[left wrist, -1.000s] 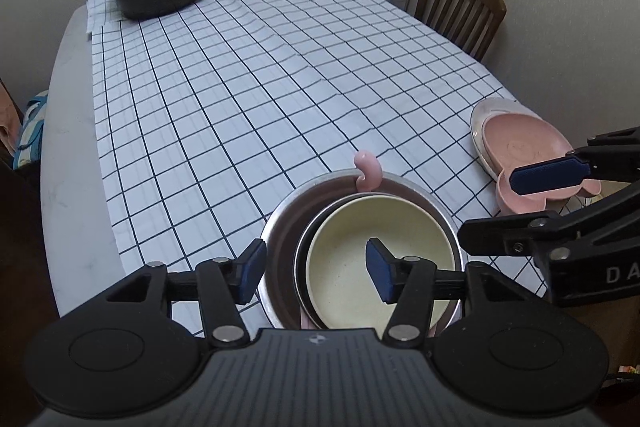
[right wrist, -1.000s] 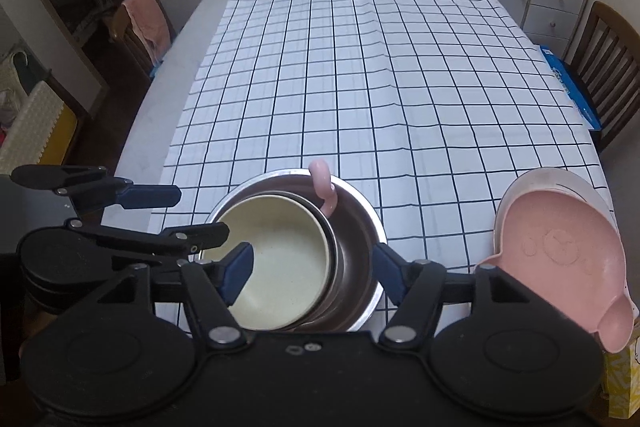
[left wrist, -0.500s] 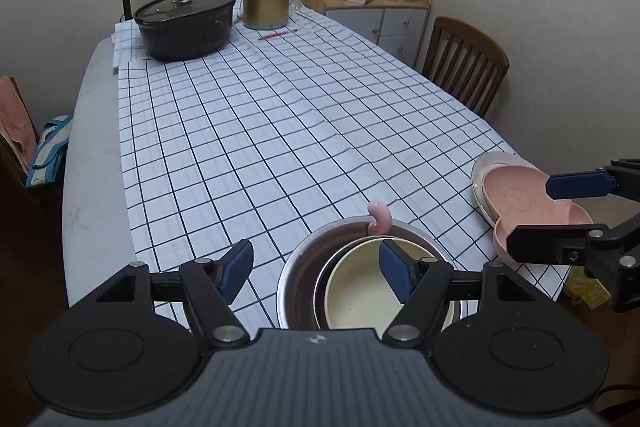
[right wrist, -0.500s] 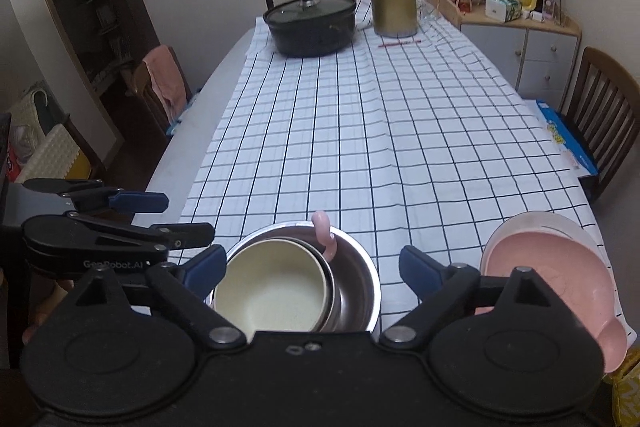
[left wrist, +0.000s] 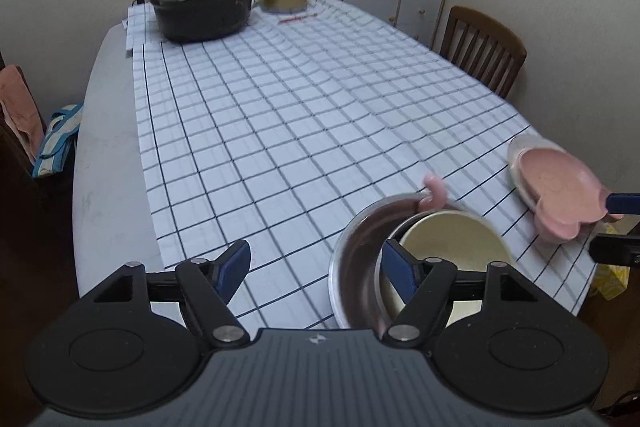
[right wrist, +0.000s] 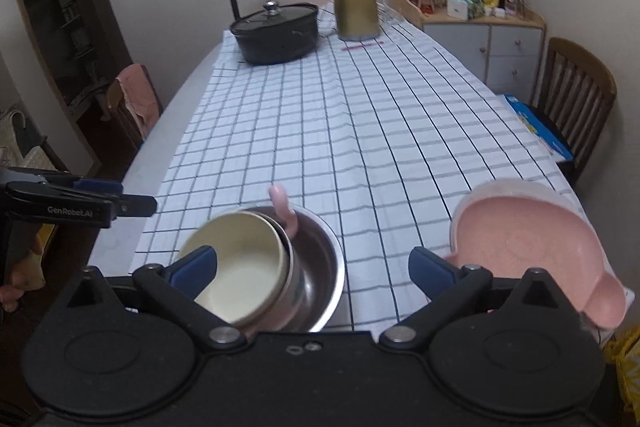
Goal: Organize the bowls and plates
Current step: 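Reach both grippers to the large steel bowl's rim and close them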
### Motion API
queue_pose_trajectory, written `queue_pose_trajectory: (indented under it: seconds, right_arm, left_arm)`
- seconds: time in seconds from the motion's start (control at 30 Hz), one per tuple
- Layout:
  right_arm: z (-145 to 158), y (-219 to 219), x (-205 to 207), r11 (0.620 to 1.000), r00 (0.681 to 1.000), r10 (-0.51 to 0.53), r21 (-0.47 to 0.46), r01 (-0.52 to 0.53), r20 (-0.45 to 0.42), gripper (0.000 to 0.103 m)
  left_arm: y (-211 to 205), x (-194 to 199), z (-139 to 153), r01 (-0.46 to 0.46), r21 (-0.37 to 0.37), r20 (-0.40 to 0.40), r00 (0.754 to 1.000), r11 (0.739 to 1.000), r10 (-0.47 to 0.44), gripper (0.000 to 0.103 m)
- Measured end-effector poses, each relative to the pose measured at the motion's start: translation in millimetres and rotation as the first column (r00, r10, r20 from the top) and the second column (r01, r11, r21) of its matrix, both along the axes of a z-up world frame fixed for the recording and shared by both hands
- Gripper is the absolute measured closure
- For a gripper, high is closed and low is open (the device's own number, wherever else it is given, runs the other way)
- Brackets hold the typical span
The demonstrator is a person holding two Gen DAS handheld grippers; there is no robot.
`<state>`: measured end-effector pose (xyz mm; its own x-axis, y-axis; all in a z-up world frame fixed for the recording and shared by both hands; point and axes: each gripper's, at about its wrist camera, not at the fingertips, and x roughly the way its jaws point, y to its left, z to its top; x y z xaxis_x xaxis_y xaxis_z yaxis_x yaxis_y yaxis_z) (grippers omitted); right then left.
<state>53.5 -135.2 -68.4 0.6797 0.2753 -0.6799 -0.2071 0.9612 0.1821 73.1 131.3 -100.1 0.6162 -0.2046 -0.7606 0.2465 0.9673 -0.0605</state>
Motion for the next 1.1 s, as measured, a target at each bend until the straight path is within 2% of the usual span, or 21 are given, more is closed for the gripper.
queue_pose_trajectory:
  seconds: [0.23, 0.4, 0.57, 0.7, 0.73, 0.83, 0.9, 0.97, 1.03, 1.1]
  right_arm:
    - [-31.6, -3.1, 4.4, 0.999, 0.998, -0.038, -0.008, 0.037, -0.057, 0.003]
    - [-53.6, 1.4, 6.7, 0.999, 0.993, -0.041, -0.04, 0.037, -0.107, 0.008]
    - [-70.3, 5.4, 15.7, 0.998, 0.985, -0.049, -0.05, 0.041, -0.163, 0.024]
    - [-78.7, 9.0, 21.0, 0.998, 0.98, -0.051, -0.055, 0.041, -0.195, 0.028]
    - [-80.6, 9.4, 22.2, 0.998, 0.977, -0.055, -0.051, 0.045, -0.206, 0.031]
    - [-85.8, 11.3, 26.4, 0.998, 0.968, -0.057, -0.04, 0.049, -0.245, 0.043]
    - [-87.8, 13.2, 27.5, 0.998, 0.963, -0.057, -0.038, 0.048, -0.264, 0.048]
    - [-89.0, 14.9, 28.2, 0.998, 0.959, -0.052, -0.036, 0.044, -0.277, 0.055]
    - [-90.6, 15.4, 29.6, 0.998, 0.954, -0.054, -0.029, 0.048, -0.296, 0.06]
    - [-92.3, 14.2, 31.9, 0.998, 0.948, -0.059, -0.013, 0.058, -0.313, 0.061]
  left_arm:
    - [15.9, 24.6, -40.1, 0.055, -0.002, -0.112, 0.992, 0.998, -0.055, 0.031]
    - [12.6, 35.7, -56.4, 0.083, -0.019, -0.156, 0.984, 0.996, -0.085, 0.031]
    - [5.5, 45.4, -66.8, 0.102, -0.038, -0.189, 0.976, 0.994, -0.107, 0.031]
    - [2.9, 49.3, -70.5, 0.11, -0.056, -0.206, 0.971, 0.992, -0.12, 0.032]
    - [2.4, 49.5, -70.8, 0.112, -0.061, -0.208, 0.97, 0.992, -0.122, 0.032]
    - [2.5, 51.1, -71.8, 0.112, -0.082, -0.225, 0.966, 0.99, -0.128, 0.042]
    - [2.4, 53.1, -73.2, 0.101, -0.091, -0.238, 0.964, 0.991, -0.12, 0.045]
    - [1.8, 54.3, -74.4, 0.095, -0.103, -0.254, 0.96, 0.99, -0.119, 0.057]
    - [1.1, 55.6, -75.5, 0.09, -0.113, -0.275, 0.954, 0.99, -0.118, 0.064]
    - [0.1, 56.8, -76.7, 0.073, -0.116, -0.295, 0.95, 0.991, -0.105, 0.066]
